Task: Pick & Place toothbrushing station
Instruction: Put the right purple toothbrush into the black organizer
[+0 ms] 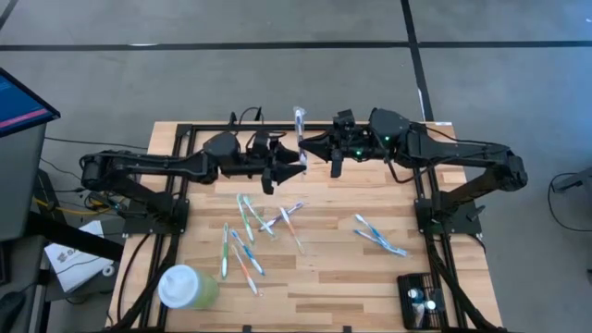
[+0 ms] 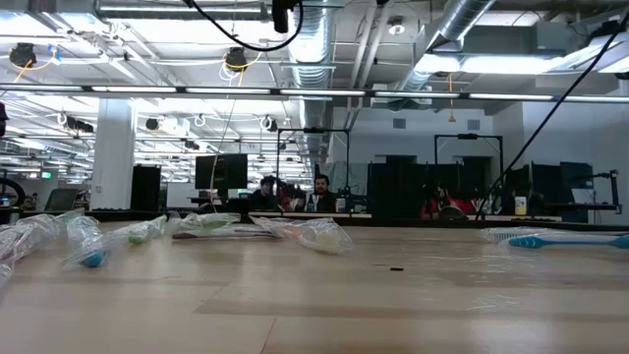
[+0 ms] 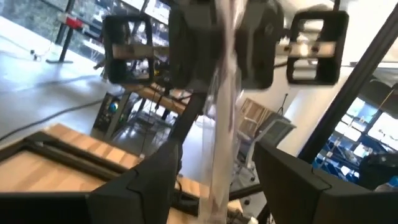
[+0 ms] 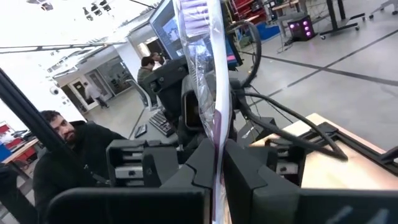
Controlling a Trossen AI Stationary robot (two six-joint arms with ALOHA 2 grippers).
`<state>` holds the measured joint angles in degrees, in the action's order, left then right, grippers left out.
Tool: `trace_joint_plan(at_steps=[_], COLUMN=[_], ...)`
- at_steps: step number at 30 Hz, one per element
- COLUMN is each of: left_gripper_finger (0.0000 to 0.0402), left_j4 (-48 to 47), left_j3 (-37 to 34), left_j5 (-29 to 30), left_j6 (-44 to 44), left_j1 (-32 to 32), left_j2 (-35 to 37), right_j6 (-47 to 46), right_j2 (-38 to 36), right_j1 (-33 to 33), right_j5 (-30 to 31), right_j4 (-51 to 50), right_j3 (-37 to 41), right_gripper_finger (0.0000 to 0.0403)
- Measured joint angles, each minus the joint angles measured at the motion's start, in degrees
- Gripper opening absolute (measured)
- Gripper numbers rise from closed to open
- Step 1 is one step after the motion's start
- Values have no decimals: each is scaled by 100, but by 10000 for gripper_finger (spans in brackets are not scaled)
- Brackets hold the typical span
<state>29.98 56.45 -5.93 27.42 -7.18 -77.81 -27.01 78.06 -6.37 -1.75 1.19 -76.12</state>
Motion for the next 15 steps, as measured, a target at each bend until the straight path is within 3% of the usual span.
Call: trace_joint_plan(at_steps=[10, 15], left_gripper_finger=[164, 120], left_j4=[92, 145], left_j3=[9, 4], left_j5=[6, 8], left_j6=[45, 105], left_j1=[-68, -68], left_j2=[-161, -152], right_j6=[0, 0], right_j2=[2, 4], right_j1=[0, 0], right_j5=[80, 181], right_j4=[9, 4], right_j3=[0, 2], right_gripper_finger=[11, 11])
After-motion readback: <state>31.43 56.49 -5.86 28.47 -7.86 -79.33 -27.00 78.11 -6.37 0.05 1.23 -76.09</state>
